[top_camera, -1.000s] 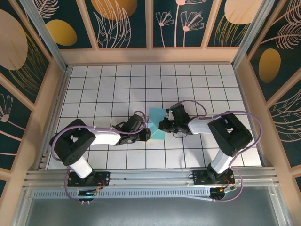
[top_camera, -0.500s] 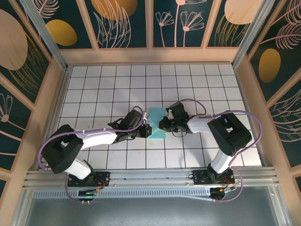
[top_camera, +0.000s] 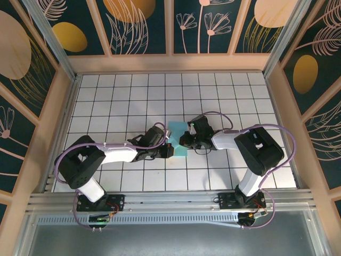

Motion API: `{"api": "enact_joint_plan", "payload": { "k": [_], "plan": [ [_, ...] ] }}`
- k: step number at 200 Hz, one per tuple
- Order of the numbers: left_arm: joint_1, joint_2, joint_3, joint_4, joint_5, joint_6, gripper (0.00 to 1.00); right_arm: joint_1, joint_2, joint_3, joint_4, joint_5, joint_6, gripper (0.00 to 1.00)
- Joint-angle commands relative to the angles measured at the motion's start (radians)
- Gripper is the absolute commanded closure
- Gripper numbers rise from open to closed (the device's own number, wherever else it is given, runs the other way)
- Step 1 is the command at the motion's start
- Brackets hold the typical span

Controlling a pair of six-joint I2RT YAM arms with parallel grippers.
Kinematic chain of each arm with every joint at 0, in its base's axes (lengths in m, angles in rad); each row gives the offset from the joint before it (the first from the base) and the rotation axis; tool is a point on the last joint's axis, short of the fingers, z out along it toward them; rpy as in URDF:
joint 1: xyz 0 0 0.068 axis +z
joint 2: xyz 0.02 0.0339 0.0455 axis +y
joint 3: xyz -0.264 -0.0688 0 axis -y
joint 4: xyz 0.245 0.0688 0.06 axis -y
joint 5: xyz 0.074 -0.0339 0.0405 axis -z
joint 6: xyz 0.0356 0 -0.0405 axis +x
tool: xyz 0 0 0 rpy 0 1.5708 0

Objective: Fold a paper plane with a square sheet of paper (fold left side to right side)
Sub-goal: Fold the triangle a second time at the center of the table.

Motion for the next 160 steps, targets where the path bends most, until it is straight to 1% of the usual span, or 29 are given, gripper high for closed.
{"api": "enact_joint_plan", "payload": {
  "k": [1, 160],
  "plan": [
    [0.008, 0.022, 0.013, 0.057, -0.012, -0.025, 1.00, 0.001, 0.048, 0.000, -0.090, 0.048, -0.026, 1.00],
    [0.021, 0.070, -0.020, 0.103, -0.023, -0.042, 1.00, 0.001, 0.052, -0.001, -0.099, 0.046, -0.043, 1.00]
  ]
}}
